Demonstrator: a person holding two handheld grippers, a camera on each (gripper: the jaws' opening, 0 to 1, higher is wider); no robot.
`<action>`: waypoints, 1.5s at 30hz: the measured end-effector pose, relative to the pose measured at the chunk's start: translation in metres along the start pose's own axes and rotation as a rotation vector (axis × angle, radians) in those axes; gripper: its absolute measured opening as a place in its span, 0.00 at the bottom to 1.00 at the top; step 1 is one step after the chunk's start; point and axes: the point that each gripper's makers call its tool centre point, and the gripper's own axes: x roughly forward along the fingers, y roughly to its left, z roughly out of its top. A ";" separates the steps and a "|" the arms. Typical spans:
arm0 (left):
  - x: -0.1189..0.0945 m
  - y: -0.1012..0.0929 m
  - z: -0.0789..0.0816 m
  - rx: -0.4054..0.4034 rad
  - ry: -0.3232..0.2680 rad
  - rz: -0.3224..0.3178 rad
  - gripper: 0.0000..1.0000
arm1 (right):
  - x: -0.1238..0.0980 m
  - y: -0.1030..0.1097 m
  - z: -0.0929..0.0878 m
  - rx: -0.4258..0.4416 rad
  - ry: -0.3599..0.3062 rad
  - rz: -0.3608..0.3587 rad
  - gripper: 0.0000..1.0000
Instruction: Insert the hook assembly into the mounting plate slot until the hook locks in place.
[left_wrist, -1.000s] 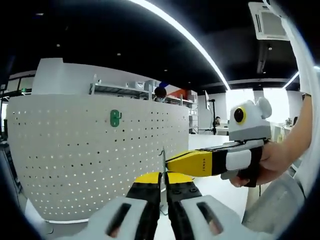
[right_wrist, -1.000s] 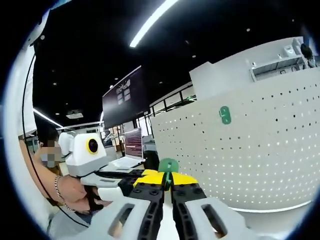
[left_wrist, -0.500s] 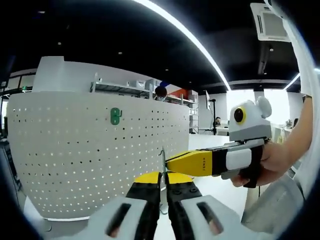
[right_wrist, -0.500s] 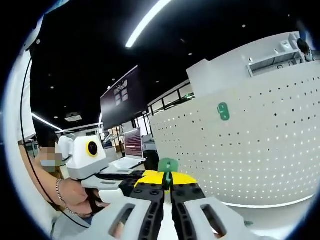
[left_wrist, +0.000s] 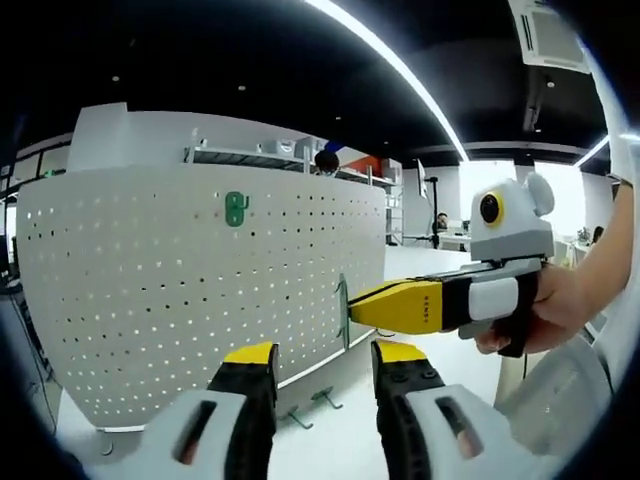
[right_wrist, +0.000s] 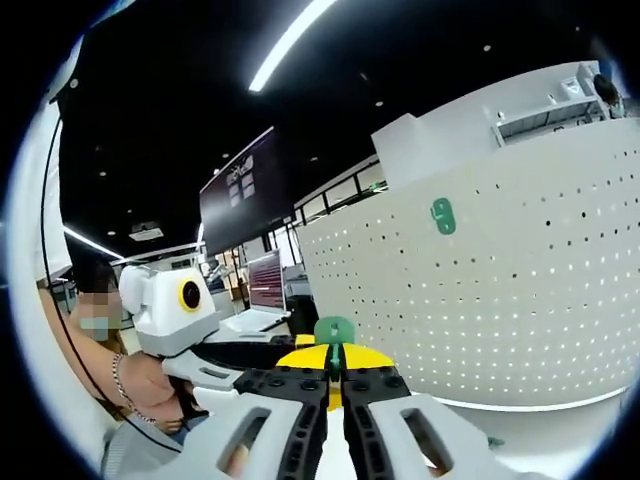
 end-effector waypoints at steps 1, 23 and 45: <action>0.000 0.001 -0.001 0.000 0.004 0.004 0.44 | 0.000 0.000 0.000 0.002 0.001 0.001 0.00; 0.002 0.004 -0.012 -0.004 0.038 0.032 0.74 | 0.003 -0.005 0.009 -0.232 0.059 -0.088 0.00; -0.003 0.010 -0.029 -0.028 0.068 0.043 0.71 | 0.006 -0.049 0.029 -0.243 0.053 -0.247 0.00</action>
